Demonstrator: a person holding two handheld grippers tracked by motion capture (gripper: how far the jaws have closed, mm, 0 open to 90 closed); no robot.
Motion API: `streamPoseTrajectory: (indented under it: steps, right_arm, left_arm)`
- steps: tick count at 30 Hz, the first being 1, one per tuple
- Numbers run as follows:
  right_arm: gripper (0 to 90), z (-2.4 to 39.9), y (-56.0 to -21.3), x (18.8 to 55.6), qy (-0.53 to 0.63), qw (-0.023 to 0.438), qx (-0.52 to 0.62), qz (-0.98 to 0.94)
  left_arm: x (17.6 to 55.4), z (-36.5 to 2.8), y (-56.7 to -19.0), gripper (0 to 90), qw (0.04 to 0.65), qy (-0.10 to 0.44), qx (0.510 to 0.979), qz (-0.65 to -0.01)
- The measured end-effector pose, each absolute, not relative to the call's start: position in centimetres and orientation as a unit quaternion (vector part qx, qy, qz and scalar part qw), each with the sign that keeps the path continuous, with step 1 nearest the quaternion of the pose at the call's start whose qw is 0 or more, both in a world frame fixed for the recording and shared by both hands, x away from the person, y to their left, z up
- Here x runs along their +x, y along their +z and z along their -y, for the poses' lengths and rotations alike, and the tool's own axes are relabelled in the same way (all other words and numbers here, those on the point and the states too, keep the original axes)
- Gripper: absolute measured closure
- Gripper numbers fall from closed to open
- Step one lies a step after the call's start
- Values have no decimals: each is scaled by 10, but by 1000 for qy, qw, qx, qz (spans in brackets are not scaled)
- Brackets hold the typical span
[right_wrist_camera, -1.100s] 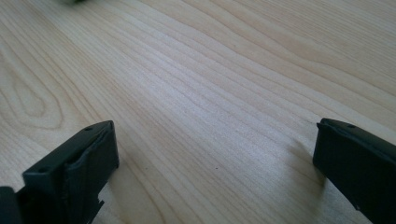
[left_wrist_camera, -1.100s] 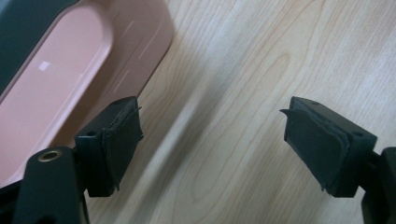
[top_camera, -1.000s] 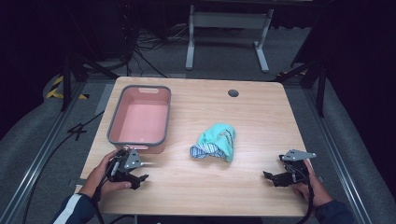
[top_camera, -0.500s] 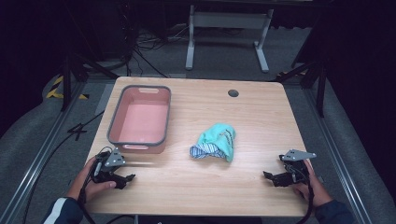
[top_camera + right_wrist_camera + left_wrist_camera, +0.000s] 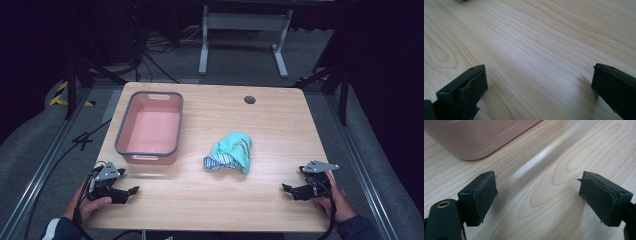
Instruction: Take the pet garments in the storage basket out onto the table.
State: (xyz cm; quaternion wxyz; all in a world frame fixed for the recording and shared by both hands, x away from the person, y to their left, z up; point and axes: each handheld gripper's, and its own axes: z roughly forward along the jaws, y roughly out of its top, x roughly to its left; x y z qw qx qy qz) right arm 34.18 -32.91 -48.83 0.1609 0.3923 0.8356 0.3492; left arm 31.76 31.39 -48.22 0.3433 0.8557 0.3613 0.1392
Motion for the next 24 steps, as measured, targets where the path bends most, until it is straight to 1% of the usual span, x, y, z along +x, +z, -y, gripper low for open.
streamPoseTrajectory:
  steps: [24]
  right_arm:
    - [5,329,-488,341,348,162,396,-834]
  left_arm:
    - [317,-313,-482,144,342,145,854,-365]
